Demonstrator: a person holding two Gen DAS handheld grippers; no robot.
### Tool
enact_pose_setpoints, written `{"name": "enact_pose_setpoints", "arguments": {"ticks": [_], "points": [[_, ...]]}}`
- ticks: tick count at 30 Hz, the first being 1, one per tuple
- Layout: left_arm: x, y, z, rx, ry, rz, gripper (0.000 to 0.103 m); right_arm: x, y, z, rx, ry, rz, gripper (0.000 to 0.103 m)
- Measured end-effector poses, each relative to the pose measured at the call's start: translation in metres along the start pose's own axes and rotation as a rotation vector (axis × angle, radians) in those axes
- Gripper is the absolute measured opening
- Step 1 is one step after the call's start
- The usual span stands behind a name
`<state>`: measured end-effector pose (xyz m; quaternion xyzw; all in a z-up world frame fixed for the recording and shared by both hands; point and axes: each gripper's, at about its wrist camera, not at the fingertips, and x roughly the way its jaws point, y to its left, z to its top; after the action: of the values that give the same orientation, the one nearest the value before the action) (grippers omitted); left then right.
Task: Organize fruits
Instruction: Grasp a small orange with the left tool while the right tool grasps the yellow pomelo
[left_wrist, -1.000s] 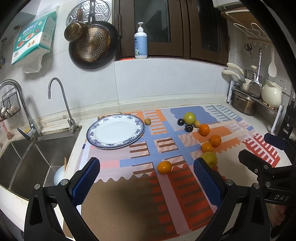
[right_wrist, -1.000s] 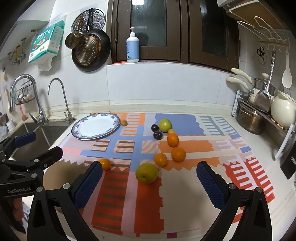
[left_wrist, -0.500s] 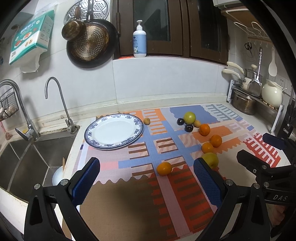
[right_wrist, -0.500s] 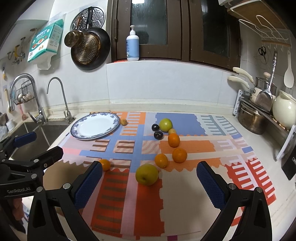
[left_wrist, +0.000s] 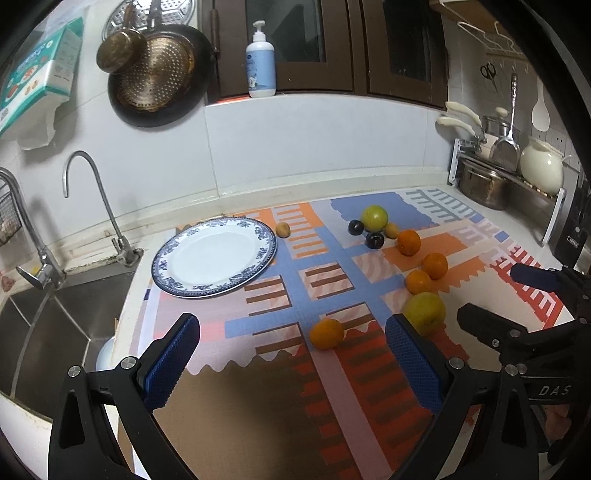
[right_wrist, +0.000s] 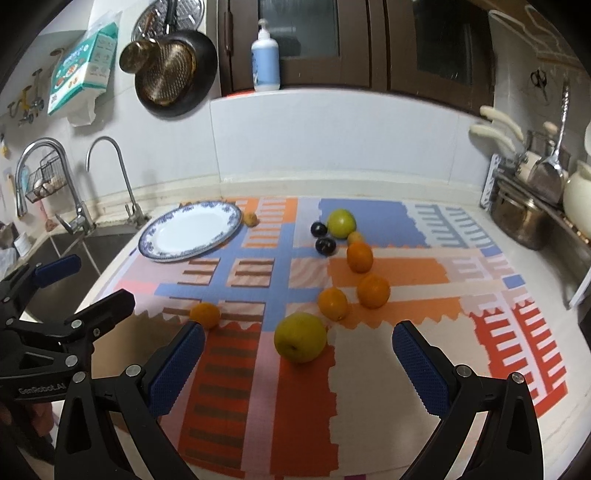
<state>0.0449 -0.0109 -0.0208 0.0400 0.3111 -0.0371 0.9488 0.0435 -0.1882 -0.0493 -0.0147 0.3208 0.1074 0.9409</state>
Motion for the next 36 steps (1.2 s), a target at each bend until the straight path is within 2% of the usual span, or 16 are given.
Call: {"name": "enact_pose_setpoints", "arguments": {"ticks": [6,10,20,29,33,36], "points": [[0.026,0.0,-0.003,0.029,0.035,-0.021,0.098,0.026,0.0,-0.006,-0.001,0.073,0.012,0.102],[0.043,-0.002,-0.007,0.054,0.061,-0.053,0.093,0.039,-0.001,-0.009,-0.007,0.108,0.015,0.098],[0.088,-0.008,-0.015,0.096,0.138,-0.154,0.073,0.077,-0.006,-0.016,-0.002,0.188,0.042,0.08],[0.112,-0.012,-0.02,0.088,0.207,-0.191,0.053,0.095,-0.007,-0.017,0.008,0.214,0.066,0.068],[0.117,-0.011,-0.022,0.075,0.229,-0.215,0.038,0.1,-0.007,-0.018,0.007,0.225,0.075,0.058],[0.118,-0.012,-0.021,0.072,0.229,-0.216,0.034,0.102,-0.006,-0.018,-0.006,0.225,0.064,0.051]]}}
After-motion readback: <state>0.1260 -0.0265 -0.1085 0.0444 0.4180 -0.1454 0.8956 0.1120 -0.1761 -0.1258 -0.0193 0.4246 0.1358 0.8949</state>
